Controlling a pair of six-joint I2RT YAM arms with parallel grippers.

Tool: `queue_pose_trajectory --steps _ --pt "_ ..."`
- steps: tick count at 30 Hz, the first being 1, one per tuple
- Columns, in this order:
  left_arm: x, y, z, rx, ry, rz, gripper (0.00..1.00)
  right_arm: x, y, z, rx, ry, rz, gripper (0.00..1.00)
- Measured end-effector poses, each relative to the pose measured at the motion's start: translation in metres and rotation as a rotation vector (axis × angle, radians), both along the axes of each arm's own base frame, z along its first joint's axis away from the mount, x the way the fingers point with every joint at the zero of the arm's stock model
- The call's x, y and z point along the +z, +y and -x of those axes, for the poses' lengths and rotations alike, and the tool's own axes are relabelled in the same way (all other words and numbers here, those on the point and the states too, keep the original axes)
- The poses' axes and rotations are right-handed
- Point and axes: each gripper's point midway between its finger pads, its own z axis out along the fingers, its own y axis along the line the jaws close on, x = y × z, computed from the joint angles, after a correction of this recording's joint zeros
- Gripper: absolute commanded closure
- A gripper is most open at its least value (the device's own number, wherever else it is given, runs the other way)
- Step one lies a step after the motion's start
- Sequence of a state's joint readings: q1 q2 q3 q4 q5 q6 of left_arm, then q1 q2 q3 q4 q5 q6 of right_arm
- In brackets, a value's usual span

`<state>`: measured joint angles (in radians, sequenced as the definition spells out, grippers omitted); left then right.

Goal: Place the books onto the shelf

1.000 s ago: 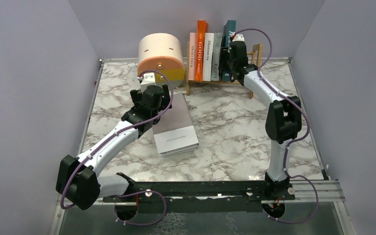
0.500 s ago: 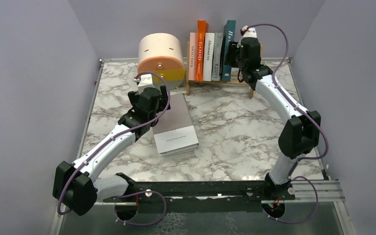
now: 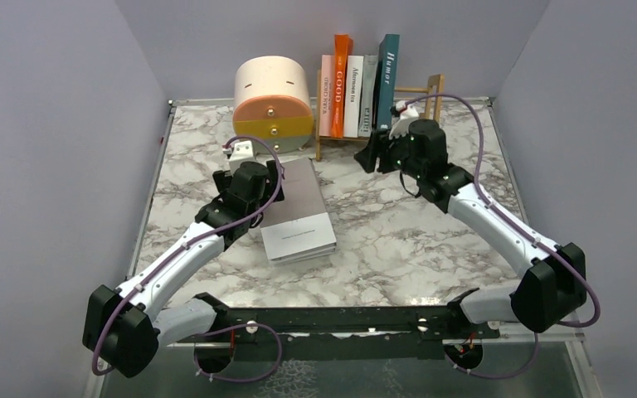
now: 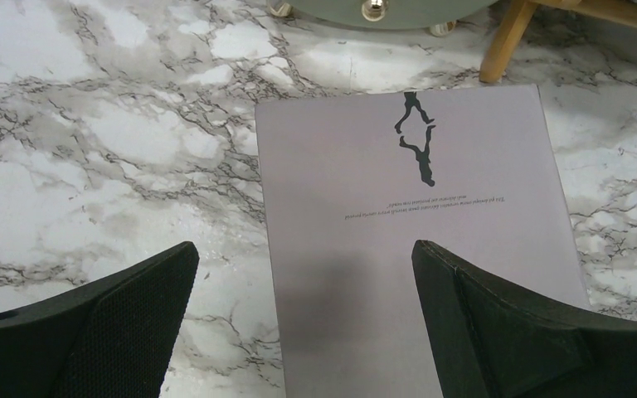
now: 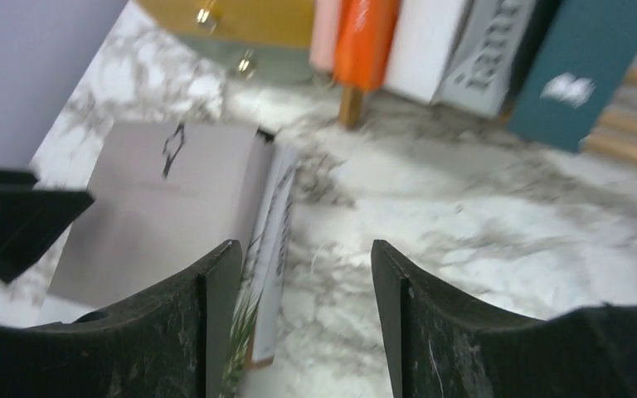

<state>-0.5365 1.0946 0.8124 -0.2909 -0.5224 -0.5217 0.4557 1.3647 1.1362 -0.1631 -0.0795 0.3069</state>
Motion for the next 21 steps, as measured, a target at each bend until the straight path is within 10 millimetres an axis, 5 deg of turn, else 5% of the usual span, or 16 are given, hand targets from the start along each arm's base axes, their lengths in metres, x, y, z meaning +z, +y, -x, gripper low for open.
queue_pose_trajectory --steps 7,11,17,21 --pt "-0.027 -0.006 0.013 -0.03 0.071 0.041 0.01 -0.059 0.031 0.053 0.167 0.163 -0.072 0.42" --pt "-0.042 -0.012 0.024 -0.055 0.113 0.083 0.01 -0.091 0.035 0.077 0.21 0.264 -0.118 0.32" --pt "-0.046 -0.021 0.03 -0.076 0.118 0.149 0.01 -0.107 0.046 0.098 0.271 0.329 -0.21 0.18" --pt "-0.046 -0.033 0.033 -0.104 0.12 0.175 0.01 -0.107 0.055 0.106 0.307 0.348 -0.269 0.17"
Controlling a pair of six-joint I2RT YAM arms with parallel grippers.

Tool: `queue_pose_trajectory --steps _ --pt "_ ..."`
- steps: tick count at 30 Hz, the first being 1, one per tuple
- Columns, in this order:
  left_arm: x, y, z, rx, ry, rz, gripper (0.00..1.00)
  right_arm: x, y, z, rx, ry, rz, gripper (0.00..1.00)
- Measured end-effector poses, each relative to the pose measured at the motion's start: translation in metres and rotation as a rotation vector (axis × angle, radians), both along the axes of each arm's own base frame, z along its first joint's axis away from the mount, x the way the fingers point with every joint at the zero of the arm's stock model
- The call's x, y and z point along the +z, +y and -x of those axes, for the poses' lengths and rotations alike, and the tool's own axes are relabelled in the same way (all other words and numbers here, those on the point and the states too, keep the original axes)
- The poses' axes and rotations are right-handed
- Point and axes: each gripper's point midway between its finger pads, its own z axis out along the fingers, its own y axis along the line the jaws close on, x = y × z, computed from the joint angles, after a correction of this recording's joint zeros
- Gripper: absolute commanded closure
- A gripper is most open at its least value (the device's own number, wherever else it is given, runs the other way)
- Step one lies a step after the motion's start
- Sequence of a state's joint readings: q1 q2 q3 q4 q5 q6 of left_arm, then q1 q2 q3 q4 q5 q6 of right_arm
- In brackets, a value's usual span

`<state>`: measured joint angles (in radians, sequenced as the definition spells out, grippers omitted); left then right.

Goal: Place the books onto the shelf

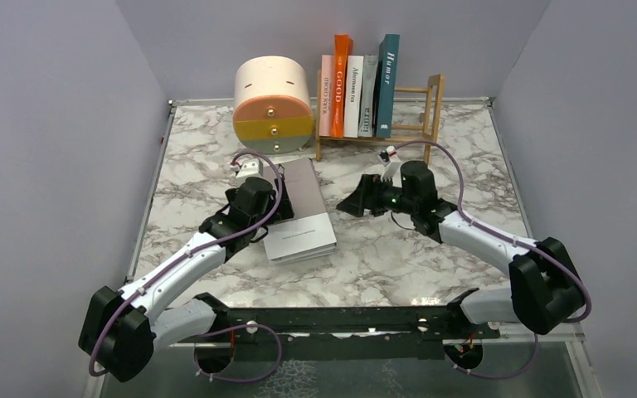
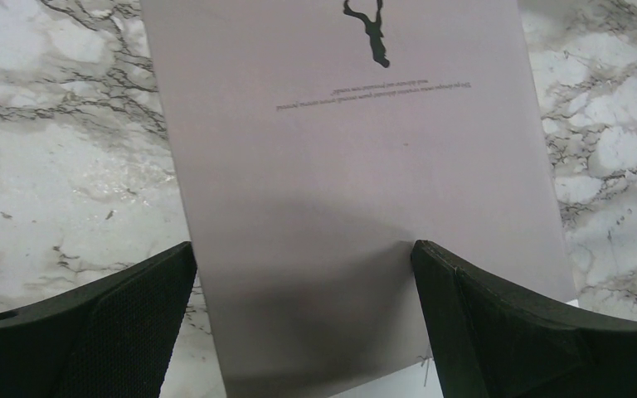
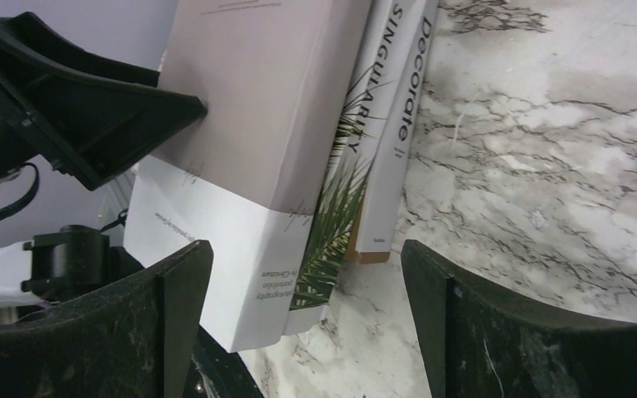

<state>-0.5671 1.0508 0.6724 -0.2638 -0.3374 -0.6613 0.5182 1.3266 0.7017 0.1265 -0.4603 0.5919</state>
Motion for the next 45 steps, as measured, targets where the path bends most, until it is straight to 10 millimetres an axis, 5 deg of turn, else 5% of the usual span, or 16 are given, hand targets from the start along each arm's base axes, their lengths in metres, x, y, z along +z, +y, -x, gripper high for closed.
queue_pose_trajectory --steps 6,21,32,45 --pt "-0.003 -0.017 0.001 -0.03 0.004 0.023 0.01 0.001 0.014 0.006 0.046 0.024 -0.083 0.17" --pt "-0.005 -0.032 -0.001 -0.047 -0.003 0.052 0.01 -0.045 0.033 0.024 0.125 0.18 -0.173 0.1" --pt "-0.006 -0.055 -0.004 -0.079 -0.004 0.076 0.01 -0.035 0.043 0.026 0.173 0.177 -0.256 0.1" --pt "-0.006 -0.1 -0.011 -0.136 -0.008 0.079 0.01 -0.048 0.041 0.029 0.152 0.249 -0.268 0.27"
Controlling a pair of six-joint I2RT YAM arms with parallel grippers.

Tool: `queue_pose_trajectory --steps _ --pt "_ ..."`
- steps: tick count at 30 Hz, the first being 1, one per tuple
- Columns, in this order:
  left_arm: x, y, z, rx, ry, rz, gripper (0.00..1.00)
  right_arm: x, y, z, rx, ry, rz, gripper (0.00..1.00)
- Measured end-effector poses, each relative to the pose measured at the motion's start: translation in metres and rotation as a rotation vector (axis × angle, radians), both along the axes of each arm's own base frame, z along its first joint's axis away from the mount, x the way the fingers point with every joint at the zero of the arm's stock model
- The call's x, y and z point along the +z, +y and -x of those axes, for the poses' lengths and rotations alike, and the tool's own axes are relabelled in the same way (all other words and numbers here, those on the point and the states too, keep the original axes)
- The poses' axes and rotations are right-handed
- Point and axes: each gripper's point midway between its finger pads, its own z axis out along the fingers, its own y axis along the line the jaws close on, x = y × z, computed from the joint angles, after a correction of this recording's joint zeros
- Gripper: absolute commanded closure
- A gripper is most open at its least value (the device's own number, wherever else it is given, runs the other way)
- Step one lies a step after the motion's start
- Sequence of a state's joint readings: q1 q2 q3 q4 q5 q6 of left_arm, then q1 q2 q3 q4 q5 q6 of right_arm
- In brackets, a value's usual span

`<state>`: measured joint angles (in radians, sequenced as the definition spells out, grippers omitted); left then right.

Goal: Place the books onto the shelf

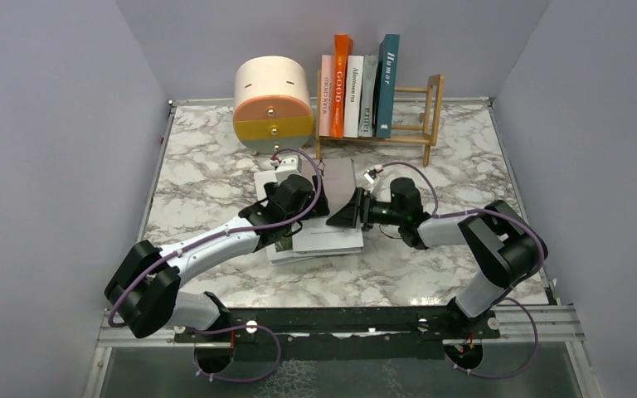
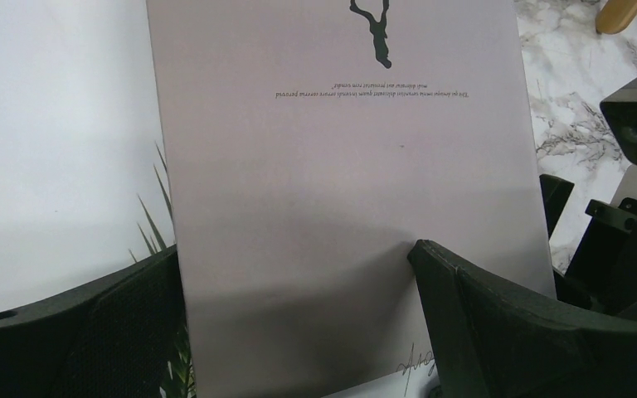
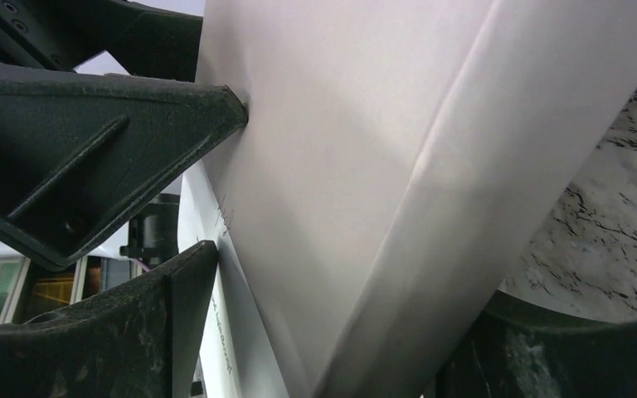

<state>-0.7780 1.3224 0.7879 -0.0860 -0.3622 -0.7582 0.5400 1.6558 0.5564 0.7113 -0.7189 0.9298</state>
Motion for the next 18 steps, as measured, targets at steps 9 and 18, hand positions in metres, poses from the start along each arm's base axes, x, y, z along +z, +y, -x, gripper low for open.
queue_pose_trajectory --steps 9,18 --pt "0.006 -0.009 -0.001 0.007 -0.038 0.002 0.01 0.007 -0.004 0.005 -0.009 0.012 -0.01 0.47" --pt "0.038 -0.02 -0.01 0.003 -0.111 0.063 0.01 0.044 -0.015 0.002 -0.065 -0.093 -0.015 0.72"
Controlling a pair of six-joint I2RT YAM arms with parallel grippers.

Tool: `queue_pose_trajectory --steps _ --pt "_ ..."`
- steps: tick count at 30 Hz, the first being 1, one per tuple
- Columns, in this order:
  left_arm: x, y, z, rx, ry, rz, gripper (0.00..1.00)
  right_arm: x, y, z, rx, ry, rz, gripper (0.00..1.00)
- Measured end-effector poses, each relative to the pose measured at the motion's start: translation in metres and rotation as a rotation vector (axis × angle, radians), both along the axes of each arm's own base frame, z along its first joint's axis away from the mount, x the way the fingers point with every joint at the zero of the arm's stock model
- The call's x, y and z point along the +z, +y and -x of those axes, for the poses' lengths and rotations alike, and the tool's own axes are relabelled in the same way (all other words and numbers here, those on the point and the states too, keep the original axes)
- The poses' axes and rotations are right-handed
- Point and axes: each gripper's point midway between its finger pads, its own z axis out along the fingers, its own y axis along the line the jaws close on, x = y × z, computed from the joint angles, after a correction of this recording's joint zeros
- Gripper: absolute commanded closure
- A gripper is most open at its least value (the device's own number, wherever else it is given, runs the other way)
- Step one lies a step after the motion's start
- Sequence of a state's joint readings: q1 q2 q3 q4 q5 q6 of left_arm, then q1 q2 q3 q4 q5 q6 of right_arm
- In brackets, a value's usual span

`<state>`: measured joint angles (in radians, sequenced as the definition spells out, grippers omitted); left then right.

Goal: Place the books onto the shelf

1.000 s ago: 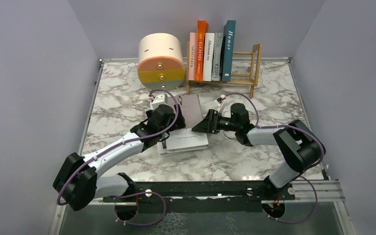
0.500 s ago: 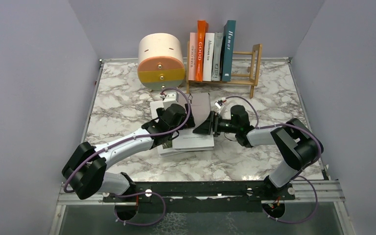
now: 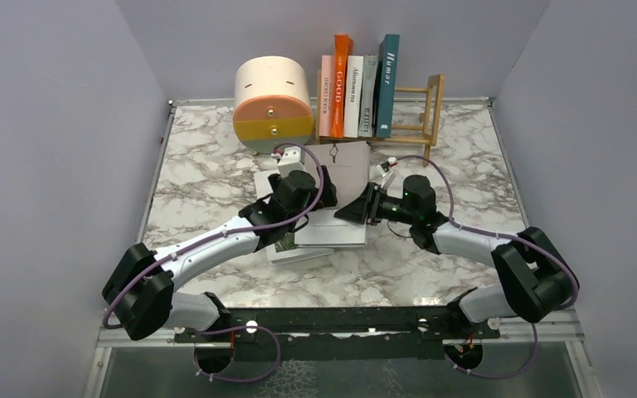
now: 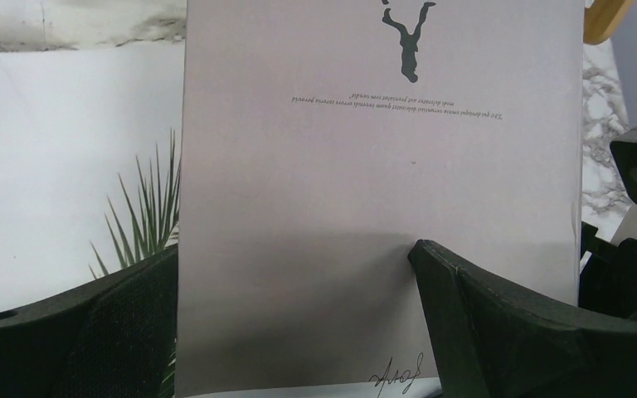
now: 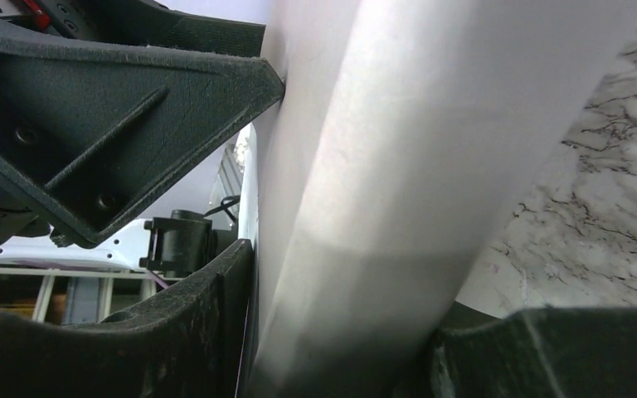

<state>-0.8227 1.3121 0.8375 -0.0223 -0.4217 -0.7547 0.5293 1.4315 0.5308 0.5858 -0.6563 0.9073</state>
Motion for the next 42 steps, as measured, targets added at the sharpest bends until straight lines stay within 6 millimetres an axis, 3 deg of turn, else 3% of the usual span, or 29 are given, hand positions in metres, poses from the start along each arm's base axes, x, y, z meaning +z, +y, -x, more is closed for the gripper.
queue_pose_trajectory --steps 8,11,15,19,24,33,37,42 --pt "0.033 0.0 -0.015 0.028 -0.075 -0.057 0.01 0.026 -0.014 -0.001 -0.073 -0.084 0.039 0.94" --pt "0.052 0.015 -0.023 0.086 -0.118 -0.123 0.01 0.042 -0.017 -0.002 -0.085 -0.131 0.061 0.97" --pt "0.074 0.056 -0.029 0.191 -0.158 -0.201 0.01 0.071 -0.021 -0.007 -0.111 -0.219 0.079 0.99" --pt "0.093 0.095 -0.023 0.269 -0.187 -0.232 0.01 0.114 -0.03 -0.014 -0.166 -0.346 0.096 0.99" --pt "0.109 0.117 -0.01 0.305 -0.22 -0.227 0.01 0.18 -0.05 -0.03 -0.302 -0.522 0.136 0.99" --pt "0.091 0.127 -0.004 0.308 -0.188 -0.275 0.01 0.279 -0.12 -0.087 -0.742 -0.725 0.361 0.99" --pt "0.086 0.125 -0.006 0.305 -0.179 -0.286 0.01 0.291 -0.149 -0.114 -0.925 -0.743 0.504 0.99" --pt "0.079 0.125 -0.009 0.302 -0.163 -0.305 0.01 0.266 -0.176 -0.139 -1.049 -0.716 0.732 0.99"
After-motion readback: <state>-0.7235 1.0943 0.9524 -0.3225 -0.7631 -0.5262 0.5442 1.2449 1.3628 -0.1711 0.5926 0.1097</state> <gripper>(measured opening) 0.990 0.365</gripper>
